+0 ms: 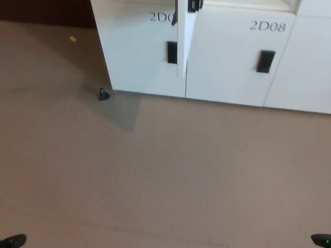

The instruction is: The robot walks towards an open cabinet and lifts its left hand to push the door towards the right to close it.

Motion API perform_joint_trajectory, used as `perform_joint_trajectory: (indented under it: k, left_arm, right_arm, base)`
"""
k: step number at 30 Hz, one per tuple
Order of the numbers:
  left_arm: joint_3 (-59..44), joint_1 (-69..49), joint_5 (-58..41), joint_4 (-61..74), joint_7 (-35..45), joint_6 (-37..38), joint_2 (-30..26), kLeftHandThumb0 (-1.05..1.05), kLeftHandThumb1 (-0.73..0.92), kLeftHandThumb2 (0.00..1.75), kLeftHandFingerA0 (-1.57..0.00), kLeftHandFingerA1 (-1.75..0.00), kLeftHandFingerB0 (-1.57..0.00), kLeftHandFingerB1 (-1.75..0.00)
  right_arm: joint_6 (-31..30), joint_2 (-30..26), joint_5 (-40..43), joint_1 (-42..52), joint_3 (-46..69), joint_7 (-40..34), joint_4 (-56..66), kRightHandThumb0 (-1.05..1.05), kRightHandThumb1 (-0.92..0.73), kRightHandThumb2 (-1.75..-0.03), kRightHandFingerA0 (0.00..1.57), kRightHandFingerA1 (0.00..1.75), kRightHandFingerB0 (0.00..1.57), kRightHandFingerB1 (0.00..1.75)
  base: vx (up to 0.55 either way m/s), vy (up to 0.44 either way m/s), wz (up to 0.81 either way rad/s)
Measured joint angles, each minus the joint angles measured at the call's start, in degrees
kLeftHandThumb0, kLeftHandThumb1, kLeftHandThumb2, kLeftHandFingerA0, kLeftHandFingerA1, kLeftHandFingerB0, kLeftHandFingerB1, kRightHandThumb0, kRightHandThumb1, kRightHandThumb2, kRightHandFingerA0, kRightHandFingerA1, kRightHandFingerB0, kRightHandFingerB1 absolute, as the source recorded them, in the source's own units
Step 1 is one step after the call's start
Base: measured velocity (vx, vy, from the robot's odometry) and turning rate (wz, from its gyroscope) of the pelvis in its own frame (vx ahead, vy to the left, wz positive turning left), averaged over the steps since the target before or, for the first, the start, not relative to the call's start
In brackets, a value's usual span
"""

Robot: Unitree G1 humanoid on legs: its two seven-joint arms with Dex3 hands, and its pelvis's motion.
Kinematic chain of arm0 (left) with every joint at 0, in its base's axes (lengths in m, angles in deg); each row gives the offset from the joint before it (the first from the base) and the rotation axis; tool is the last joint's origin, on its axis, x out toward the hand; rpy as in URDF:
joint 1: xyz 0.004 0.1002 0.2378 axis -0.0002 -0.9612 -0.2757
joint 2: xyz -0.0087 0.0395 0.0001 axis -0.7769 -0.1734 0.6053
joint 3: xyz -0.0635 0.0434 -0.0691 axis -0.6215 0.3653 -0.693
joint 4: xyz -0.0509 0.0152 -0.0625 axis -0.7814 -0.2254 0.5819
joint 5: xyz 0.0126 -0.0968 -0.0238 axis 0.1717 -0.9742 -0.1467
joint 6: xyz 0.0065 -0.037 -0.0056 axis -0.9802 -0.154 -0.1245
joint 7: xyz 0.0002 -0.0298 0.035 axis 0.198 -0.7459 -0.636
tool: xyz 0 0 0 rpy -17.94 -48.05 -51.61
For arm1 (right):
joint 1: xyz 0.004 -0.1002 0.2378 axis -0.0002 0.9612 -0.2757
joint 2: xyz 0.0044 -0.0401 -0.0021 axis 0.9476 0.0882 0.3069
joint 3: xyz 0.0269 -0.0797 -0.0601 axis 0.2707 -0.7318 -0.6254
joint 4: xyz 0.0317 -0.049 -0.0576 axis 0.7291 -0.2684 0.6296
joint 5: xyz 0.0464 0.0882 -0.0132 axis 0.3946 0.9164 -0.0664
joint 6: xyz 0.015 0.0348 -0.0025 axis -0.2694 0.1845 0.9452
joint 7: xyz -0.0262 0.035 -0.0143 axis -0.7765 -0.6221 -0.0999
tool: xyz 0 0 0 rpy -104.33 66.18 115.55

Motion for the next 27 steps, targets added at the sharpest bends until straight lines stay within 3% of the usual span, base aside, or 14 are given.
perform_joint_trajectory:
  k: [16, 27]
  left_arm:
    - [0.54, -0.39, 0.34, 0.05, -0.13, 1.07, -0.78, -0.01, 0.63, 0.56, -0.6, -0.53, -0.43, -0.46]
    - [1.13, -0.83, 0.67, -0.48, -0.66, 1.73, -0.49, -0.01, 0.62, 0.58, -0.59, -0.53, -0.41, -0.46]
  right_arm:
    - [0.22, 0.67, -0.61, 0.09, -0.35, -0.26, -0.31, -0.34, -0.68, -0.59, 0.62, 0.49, 0.47, 0.42]
    - [0.34, 0.51, -0.83, 0.36, -0.66, -0.48, -0.12, -0.34, -0.67, -0.59, 0.64, 0.51, 0.48, 0.43]
  base:
    - [0.5, 0.053, -0.11]
    - [0.42, -0.074, 0.43]
